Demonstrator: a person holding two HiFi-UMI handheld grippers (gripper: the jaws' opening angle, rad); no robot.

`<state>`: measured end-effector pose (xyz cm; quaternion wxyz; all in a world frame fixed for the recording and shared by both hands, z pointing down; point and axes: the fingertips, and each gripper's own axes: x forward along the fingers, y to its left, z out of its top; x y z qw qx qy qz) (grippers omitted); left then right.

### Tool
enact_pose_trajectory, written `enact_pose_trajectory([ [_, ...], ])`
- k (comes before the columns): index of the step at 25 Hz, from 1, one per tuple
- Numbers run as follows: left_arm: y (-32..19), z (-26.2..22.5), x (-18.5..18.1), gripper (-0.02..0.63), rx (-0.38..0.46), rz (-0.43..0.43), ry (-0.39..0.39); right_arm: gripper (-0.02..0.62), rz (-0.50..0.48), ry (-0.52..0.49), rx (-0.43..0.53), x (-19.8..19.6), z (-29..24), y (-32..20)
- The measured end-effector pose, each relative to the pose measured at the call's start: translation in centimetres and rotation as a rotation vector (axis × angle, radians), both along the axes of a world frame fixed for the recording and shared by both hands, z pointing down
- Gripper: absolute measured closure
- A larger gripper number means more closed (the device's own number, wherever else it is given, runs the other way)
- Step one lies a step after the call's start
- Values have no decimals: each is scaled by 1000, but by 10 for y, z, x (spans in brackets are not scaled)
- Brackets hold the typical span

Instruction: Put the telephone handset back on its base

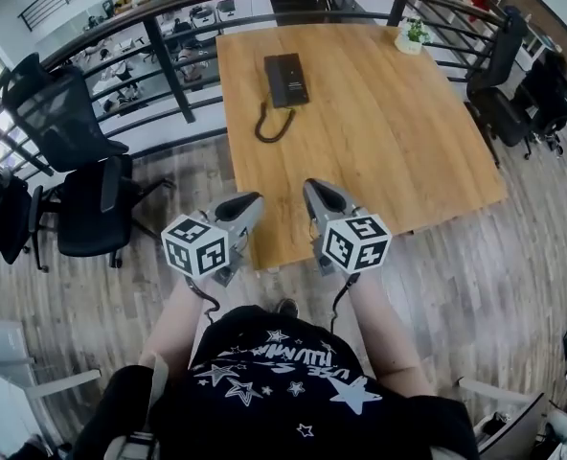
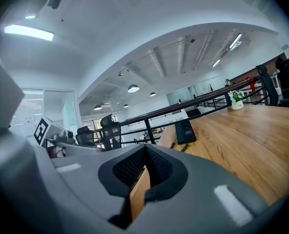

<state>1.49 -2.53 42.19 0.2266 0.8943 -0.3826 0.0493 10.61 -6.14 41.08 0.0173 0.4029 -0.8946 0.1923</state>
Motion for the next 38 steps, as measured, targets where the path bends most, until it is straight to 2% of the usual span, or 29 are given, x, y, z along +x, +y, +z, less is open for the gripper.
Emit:
enact_pose_trajectory([
  [7, 23, 1, -15, 575, -16, 45, 11, 597, 73, 21, -2, -3, -4, 8],
  [15, 59, 0, -63, 586, -26, 43, 38, 597, 152, 36, -1, -28, -11, 46],
  [29, 125, 4, -134, 603, -9, 12, 5, 597, 182, 110, -45, -87, 5, 138],
  [33, 145, 10, -148, 604, -15, 0, -1, 597, 192, 125, -78, -99, 21, 171],
  [38, 153, 16, -159, 604, 1, -15, -39, 597, 191, 136, -105, -110, 34, 188],
])
